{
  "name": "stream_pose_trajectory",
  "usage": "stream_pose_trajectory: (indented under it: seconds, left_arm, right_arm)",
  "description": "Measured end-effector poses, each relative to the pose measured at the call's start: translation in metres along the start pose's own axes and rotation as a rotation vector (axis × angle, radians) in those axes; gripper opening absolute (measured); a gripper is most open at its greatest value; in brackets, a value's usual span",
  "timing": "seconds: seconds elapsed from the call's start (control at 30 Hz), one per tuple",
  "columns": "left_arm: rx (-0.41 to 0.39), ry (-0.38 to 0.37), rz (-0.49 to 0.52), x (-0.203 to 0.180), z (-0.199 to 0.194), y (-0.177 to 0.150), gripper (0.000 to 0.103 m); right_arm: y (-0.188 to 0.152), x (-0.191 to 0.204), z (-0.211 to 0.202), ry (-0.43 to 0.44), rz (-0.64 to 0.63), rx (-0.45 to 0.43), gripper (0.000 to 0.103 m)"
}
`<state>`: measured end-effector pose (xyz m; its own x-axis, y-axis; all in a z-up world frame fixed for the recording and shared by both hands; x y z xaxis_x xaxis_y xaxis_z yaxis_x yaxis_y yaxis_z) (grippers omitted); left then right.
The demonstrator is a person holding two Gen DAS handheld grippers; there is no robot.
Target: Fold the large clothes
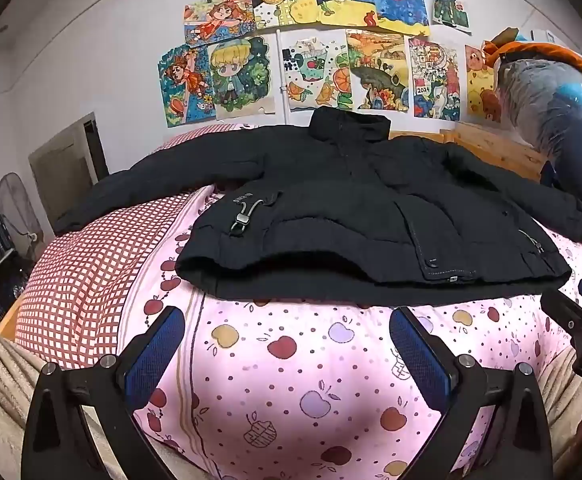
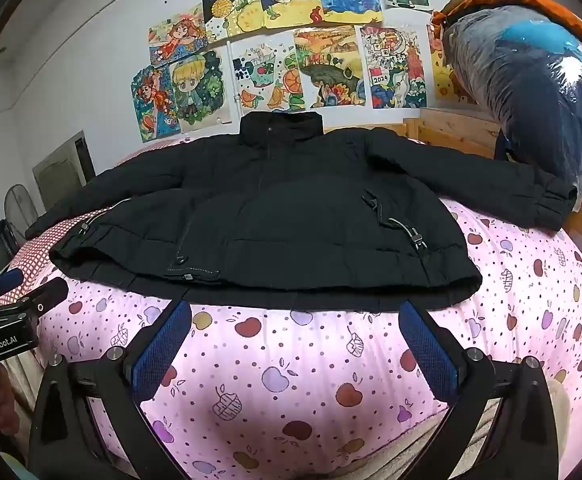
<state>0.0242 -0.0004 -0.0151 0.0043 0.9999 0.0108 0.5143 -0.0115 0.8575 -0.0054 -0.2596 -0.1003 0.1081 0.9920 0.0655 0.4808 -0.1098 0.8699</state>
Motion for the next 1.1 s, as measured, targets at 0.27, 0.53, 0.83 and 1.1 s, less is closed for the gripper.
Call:
stream_pose_trajectory:
  seconds: [0.27, 0.53, 0.83, 1.1]
  left_arm:
    - [0.008, -0.006, -0.016, 0.0038, 0.0008, -0.0002, 0.103]
    - [0.007, -0.006, -0.013, -0.0004, -0.0033, -0.002, 0.103]
    - [0.007, -0.005, -0.015, -0.0013, -0.004, -0.0018, 0.103]
    - [0.008, -0.004, -0.012, -0.0024, -0.0038, -0.0021, 0.103]
  right_arm:
    - [0.0018, 0.0002, -0.0038, 0.001, -0.002, -0.008, 0.102]
    - [0.0035, 0.0008, -0.0061, -0.002, -0.001, -0.011, 0.102]
    - [0.0063, 0.0023, -0.009, -0.002, 0.001, -0.011, 0.102]
    - [0.0081, 0.005, -0.0097, -0.001, 0.002, -0.01, 0.102]
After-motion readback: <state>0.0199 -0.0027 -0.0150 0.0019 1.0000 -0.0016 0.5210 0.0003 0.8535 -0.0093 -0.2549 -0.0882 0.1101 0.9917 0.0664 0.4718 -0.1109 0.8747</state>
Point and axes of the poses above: each gripper's, at about its wrist camera, not at the fingertips, and z roughly the way its jaws point, x to its left, y to its top, the point moved 3 cm from there along z, roughly the way its jaws point, and after that the axes turned 7 degrees about -z, right-handed, at the moved point
